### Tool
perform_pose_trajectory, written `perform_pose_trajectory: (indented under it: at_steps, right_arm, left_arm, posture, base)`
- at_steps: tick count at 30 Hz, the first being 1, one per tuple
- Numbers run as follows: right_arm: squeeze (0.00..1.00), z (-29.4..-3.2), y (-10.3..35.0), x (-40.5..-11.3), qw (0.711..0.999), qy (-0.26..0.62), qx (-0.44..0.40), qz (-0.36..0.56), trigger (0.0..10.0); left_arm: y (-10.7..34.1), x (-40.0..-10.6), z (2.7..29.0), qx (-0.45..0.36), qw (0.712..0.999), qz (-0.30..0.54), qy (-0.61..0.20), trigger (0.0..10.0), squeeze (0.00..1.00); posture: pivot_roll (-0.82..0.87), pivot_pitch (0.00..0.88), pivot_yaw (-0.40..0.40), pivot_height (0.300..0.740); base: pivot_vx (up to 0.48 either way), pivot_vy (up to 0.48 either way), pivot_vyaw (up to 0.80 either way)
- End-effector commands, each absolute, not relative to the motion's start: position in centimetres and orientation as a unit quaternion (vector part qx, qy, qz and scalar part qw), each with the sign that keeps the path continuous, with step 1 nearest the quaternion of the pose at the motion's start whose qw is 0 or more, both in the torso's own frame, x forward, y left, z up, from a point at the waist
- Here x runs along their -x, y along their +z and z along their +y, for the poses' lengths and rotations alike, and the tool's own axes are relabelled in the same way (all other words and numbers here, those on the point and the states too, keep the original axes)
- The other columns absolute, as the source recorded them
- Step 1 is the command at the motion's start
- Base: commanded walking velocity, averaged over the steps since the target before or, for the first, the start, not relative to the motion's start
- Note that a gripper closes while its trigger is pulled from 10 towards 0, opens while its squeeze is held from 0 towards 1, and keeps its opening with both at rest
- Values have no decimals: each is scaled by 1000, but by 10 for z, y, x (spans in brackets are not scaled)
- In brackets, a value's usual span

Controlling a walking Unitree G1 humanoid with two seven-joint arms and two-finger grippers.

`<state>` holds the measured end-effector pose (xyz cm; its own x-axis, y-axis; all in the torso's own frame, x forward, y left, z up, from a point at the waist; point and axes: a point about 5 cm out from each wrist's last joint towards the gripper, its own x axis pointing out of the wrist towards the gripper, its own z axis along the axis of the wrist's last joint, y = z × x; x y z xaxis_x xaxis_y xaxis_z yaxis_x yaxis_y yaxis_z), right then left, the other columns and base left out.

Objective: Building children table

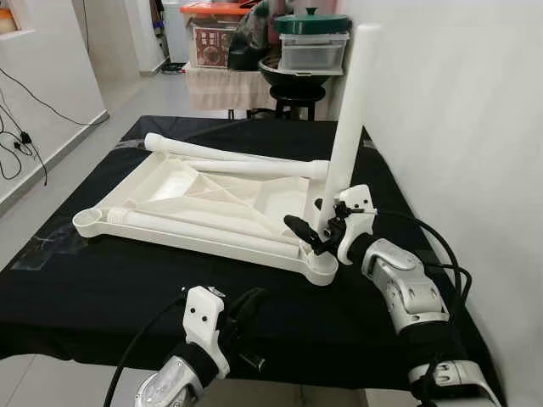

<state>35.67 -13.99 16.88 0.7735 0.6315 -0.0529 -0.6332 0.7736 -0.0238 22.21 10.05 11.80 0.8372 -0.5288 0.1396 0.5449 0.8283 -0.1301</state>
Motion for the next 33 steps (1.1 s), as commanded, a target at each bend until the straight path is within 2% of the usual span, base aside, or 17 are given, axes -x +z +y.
perform_pose_trajectory:
  at_steps: [1,2,3,12,13,15,16,17,18,19,20,21,22,25,29,30,33]
  right_arm:
    - [0,-129,163,-357,915,401,17,39,1294]
    - [0,-129,163,-357,915,401,17,39,1294]
    - [0,-133,162,-359,914,403,11,47,0]
    - [0,-156,154,-370,932,356,13,68,0]
    - [0,-160,147,-369,945,317,28,81,0]
    - [0,-162,142,-369,952,289,40,90,0]
    - [0,-172,137,-370,976,184,66,95,0]
    - [0,-180,134,-371,986,111,84,95,0]
    - [0,-180,134,-371,986,111,84,95,0]
    - [0,-177,124,-357,992,51,54,98,0]
    - [0,-164,113,-337,993,29,33,106,0]
    - [0,-164,113,-337,993,29,33,106,0]
    - [0,-152,107,-320,992,38,8,118,0]
    - [0,-146,106,-311,991,48,-3,124,0]
    - [0,-161,111,-315,989,63,27,128,0]
    - [0,-165,112,-317,989,57,38,133,706]
    - [0,-165,112,-317,989,57,38,133,706]
  left_arm:
    - [113,-223,101,82,957,-34,-277,10000,0]
    - [113,-223,101,82,957,-34,-277,10000,0]
    - [113,-223,101,82,957,-34,-277,10000,0]
    - [113,-223,100,83,956,-30,-279,10000,0]
    - [113,-224,102,82,957,-29,-275,10000,0]
    - [113,-225,103,82,958,-29,-272,10000,0]
    - [114,-225,106,82,959,-28,-269,10000,0]
    - [114,-226,108,83,960,-27,-266,10000,0]
    - [114,-226,108,83,960,-27,-266,10000,0]
    - [116,-228,110,82,962,-28,-258,10000,0]
    - [120,-231,114,83,964,-31,-250,10000,0]
    - [120,-231,114,83,964,-31,-250,10000,0]
    - [122,-234,116,85,966,-31,-242,10000,0]
    - [124,-237,119,85,968,-30,-234,10000,0]
    - [127,-243,124,86,971,-27,-220,10000,0]
    - [127,-245,126,88,973,-27,-212,10000,0]
    - [127,-245,126,88,973,-27,-212,10000,0]
  posture:
    - [88,0,-51,740]
    - [88,0,-51,740]
    - [90,0,-51,740]
    - [95,0,-53,740]
    - [88,0,-52,740]
    - [88,0,-52,740]
    - [78,0,-46,740]
    - [78,0,-46,740]
    - [78,0,-46,740]
    - [75,0,-44,740]
    - [75,0,-40,740]
    - [75,0,-40,740]
    - [66,0,-33,740]
    - [54,0,-27,740]
    - [50,0,-35,740]
    - [45,0,-33,740]
    - [45,0,-33,740]
  base:
    - [0,0,0]
    - [0,0,0]
    - [0,0,0]
    - [0,0,0]
    - [0,0,0]
    - [0,0,0]
    - [0,0,0]
    - [0,0,0]
    - [0,0,0]
    - [0,0,0]
    - [0,0,0]
    - [0,0,0]
    - [0,0,0]
    - [0,0,0]
    - [0,0,0]
    - [0,0,0]
    - [0,0,0]
